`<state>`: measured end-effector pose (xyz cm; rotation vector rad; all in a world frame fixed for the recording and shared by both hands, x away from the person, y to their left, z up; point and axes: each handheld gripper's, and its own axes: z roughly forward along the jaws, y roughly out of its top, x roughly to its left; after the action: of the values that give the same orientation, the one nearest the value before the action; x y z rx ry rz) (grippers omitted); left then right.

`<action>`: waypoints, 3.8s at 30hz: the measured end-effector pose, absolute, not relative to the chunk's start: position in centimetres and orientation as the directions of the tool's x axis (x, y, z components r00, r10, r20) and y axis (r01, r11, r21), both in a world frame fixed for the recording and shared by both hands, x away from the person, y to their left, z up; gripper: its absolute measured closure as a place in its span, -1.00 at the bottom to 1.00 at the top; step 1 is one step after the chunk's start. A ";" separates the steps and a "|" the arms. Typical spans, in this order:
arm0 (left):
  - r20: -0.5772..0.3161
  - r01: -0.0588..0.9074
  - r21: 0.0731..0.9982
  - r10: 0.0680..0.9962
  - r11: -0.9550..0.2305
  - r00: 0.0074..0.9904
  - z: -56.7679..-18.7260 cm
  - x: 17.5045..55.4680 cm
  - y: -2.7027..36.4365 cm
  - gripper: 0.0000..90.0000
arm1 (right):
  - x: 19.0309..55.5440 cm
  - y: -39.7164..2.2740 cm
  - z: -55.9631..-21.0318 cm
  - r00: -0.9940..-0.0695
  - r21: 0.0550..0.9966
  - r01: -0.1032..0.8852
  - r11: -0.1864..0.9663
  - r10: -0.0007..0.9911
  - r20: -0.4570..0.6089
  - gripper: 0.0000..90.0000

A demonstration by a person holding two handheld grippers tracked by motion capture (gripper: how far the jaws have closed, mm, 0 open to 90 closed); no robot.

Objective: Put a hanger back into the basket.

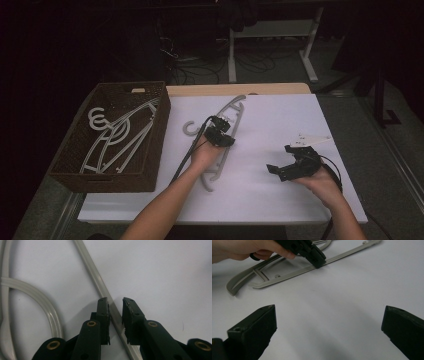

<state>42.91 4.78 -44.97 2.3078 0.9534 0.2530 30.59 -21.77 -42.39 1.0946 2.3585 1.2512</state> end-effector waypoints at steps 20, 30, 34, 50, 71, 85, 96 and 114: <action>-0.176 0.545 0.580 0.560 -0.606 0.810 -44.6 39.5 6.5 0.74 | 30.6 -21.9 -42.3 -0.681 0.795 0.500 0.343 0.722 0.118 -1.00; -0.213 0.476 0.558 0.437 -0.680 0.874 -44.4 35.8 7.6 0.80 | 30.6 -21.9 -42.4 -0.679 0.794 0.501 0.345 0.725 0.114 -1.00; -0.205 0.446 0.565 0.405 -0.694 0.891 -44.4 34.6 7.8 0.80 | 30.6 -21.9 -42.4 -0.677 0.793 0.503 0.344 0.727 0.114 -1.00; -0.181 0.417 0.750 0.448 -0.513 0.876 -41.4 33.8 14.7 -0.23 | 30.3 -21.7 -41.5 -0.654 0.784 0.510 0.353 0.751 0.088 -0.81; -0.202 0.475 0.762 0.536 -0.441 0.820 -42.0 34.3 16.8 -0.76 | 36.5 -20.0 -43.3 -0.596 0.718 0.596 0.360 0.797 0.096 0.98; -0.175 0.479 0.737 0.549 -0.478 0.817 -42.6 34.6 16.6 -0.76 | 36.7 -19.3 -45.0 -0.605 0.647 0.620 0.444 0.796 0.033 0.99; -0.106 0.499 0.665 0.591 -0.556 0.799 -44.6 35.6 16.1 -0.44 | 36.6 -19.2 -45.2 -0.602 0.633 0.627 0.455 0.798 0.023 0.99; -0.100 0.527 0.618 0.607 -0.583 0.789 -45.0 36.4 15.3 0.60 | 36.6 -19.2 -45.3 -0.600 0.628 0.632 0.454 0.800 0.026 0.99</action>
<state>36.35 15.30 -45.02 2.3261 0.8364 0.1604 36.59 -19.20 -45.26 1.2301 2.4331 0.8782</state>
